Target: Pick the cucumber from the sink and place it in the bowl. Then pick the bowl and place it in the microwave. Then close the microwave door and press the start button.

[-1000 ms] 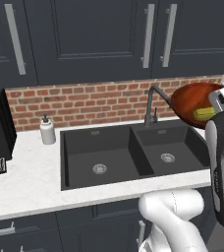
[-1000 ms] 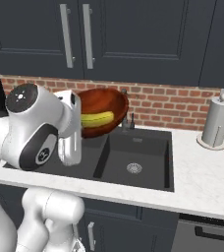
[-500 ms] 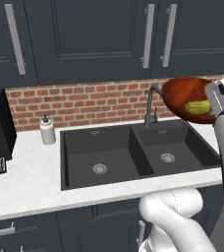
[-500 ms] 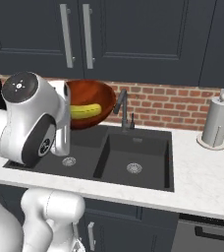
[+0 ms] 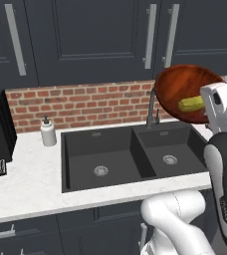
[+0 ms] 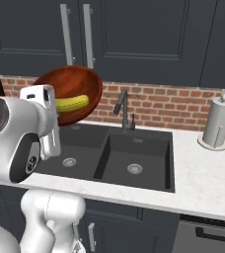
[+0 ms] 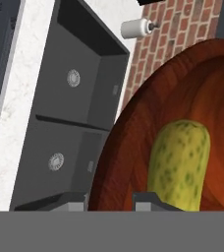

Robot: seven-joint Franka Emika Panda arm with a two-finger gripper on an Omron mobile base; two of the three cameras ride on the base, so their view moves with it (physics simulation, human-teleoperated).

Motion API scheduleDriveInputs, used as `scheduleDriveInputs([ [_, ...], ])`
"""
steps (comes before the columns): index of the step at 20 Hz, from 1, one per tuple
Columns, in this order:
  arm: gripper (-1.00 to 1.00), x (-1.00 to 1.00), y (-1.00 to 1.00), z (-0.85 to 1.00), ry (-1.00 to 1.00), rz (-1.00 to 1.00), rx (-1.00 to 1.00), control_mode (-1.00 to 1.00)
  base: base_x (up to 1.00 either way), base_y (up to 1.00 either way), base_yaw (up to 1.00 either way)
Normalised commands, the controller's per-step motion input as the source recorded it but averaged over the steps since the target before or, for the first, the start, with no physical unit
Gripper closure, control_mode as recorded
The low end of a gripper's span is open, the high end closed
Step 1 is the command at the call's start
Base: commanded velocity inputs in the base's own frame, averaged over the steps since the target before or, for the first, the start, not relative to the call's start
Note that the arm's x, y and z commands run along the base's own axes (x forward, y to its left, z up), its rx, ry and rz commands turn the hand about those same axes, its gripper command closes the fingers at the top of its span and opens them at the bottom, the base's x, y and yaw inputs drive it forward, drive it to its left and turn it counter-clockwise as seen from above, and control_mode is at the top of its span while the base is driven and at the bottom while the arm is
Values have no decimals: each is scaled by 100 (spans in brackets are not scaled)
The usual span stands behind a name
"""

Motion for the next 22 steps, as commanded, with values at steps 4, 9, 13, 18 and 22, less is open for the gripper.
scheduleDriveInputs([
  [4, 100, 0, 29, 12, 4, 0, -5, -100, 0, 0, 0],
  [9, 100, 0, 43, 12, 3, 0, -8, -100, 0, 0, 0],
  [13, 100, -1, 10, 1, 0, 0, -1, 100, -5, 0, 0],
  [18, 100, 0, 0, 0, 0, 0, 0, 100, -37, -16, -5],
  [22, 100, 0, 0, 0, 0, 0, 0, 100, -52, -15, -16],
])
